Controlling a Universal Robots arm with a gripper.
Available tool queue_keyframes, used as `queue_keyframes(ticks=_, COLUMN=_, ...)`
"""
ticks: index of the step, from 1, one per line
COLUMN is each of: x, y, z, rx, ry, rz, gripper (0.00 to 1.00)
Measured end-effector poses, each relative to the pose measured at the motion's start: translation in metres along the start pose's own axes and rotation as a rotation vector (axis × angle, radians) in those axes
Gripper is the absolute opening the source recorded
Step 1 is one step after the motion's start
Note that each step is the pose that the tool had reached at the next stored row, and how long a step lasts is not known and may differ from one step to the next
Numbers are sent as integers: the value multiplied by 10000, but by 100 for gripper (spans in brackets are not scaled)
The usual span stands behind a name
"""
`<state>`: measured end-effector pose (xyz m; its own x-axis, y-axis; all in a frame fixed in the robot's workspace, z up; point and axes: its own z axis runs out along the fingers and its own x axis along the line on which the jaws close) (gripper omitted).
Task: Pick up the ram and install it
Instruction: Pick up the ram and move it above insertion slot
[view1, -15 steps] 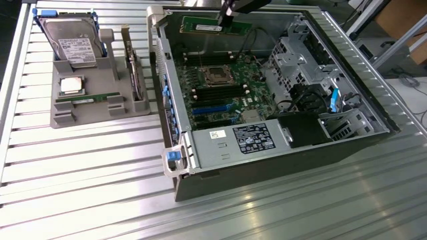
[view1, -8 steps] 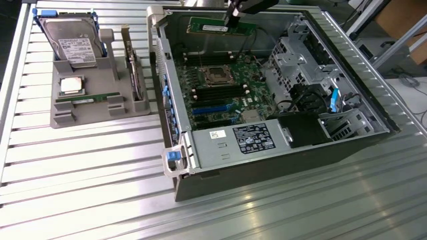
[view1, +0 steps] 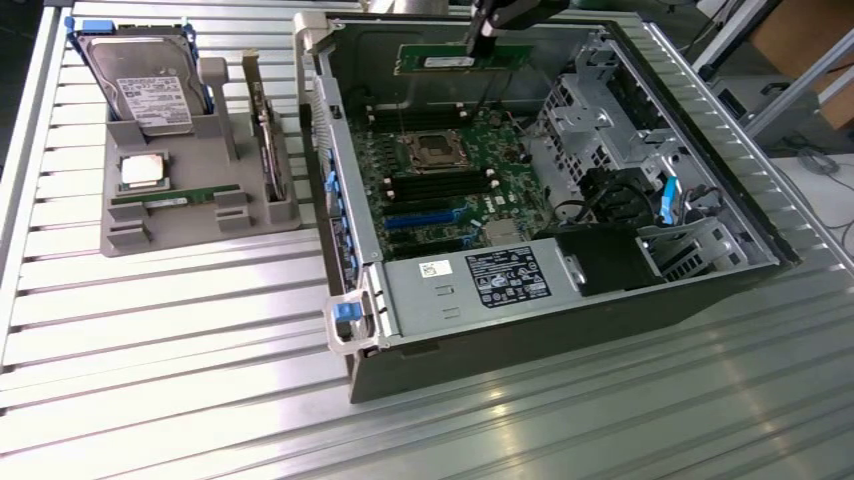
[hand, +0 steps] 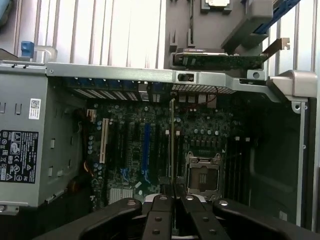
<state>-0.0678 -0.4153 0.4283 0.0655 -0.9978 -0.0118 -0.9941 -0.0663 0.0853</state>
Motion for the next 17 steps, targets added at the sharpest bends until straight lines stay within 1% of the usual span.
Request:
queue_keyframes(ticks=1, x=0, y=0, z=2, rx=185, ry=13, rz=-1, gripper=12)
queue_keyframes(ticks=2, x=0, y=0, z=3, rx=322, ry=21, rz=-2, gripper=12)
queue_keyframes(ticks=3, x=0, y=0, z=4, rx=371, ry=23, rz=-3, gripper=12)
queue_keyframes(ticks=8, x=0, y=-1, z=4, rx=372, ry=24, rz=-3, gripper=12)
queue_keyframes(ticks=10, x=4, y=-53, z=-1, rx=372, ry=30, rz=-2, gripper=12)
queue_keyframes(ticks=17, x=9, y=-128, z=-7, rx=370, ry=53, rz=-1, gripper=12)
